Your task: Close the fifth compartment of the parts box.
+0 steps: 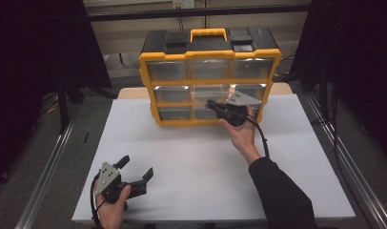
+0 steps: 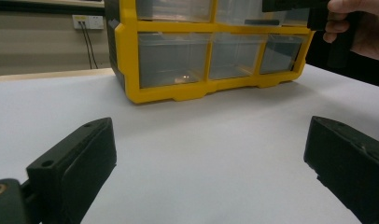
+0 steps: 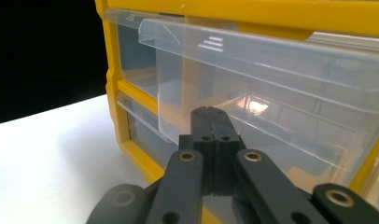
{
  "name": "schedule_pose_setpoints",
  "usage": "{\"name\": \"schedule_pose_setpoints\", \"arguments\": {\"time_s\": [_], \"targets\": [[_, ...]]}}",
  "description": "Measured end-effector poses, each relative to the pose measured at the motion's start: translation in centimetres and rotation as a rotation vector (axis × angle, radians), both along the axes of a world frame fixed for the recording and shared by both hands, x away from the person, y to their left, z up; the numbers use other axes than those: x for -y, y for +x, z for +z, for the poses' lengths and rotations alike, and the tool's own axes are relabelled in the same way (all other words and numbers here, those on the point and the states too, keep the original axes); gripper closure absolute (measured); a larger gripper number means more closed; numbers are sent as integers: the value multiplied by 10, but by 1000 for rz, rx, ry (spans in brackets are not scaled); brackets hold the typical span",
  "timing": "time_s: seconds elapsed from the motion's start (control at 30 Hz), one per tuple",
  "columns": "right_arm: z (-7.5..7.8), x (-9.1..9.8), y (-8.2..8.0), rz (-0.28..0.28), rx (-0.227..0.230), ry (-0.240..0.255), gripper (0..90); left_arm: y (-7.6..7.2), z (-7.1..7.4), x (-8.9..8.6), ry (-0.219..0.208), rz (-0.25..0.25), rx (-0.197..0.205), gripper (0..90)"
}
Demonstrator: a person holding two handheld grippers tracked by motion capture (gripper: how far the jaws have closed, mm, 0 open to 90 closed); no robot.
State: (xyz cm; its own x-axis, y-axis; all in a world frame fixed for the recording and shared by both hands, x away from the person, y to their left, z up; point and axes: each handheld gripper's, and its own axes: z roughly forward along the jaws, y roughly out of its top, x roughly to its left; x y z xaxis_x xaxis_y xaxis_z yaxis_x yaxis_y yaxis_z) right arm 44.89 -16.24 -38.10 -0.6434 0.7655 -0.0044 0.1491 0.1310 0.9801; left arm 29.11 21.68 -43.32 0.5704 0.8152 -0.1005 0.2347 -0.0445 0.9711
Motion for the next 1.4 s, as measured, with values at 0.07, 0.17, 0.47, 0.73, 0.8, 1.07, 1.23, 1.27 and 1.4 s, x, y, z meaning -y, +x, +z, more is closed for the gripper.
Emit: {"name": "schedule_pose_setpoints", "arguments": {"time_s": [0.07,0.17,0.47,0.73,0.8,1.07,1.23,1.27,1.4], "targets": [[0,0,0,0,0,-3,900,0,0,0,2,0,1,24],[1,0,2,-3,3,-6,900,0,0,0,1,0,2,24],[2,1,7,-10,-2,-12,900,0,0,0,0,-1,0,24],[2,1,9,-13,1,-10,900,0,0,0,0,-1,-1,24],[2,1,10,-16,1,-10,900,0,0,0,2,-1,1,24],[0,1,14,-28,-7,-11,900,0,0,-1,3,-3,0,24],[1,1,17,-34,-6,-17,900,0,0,0,1,-2,1,24],[1,1,17,-36,-7,-17,900,0,0,-1,2,-1,2,24],[1,1,19,-40,-8,-16,900,0,0,0,-1,-3,-1,24]]}}
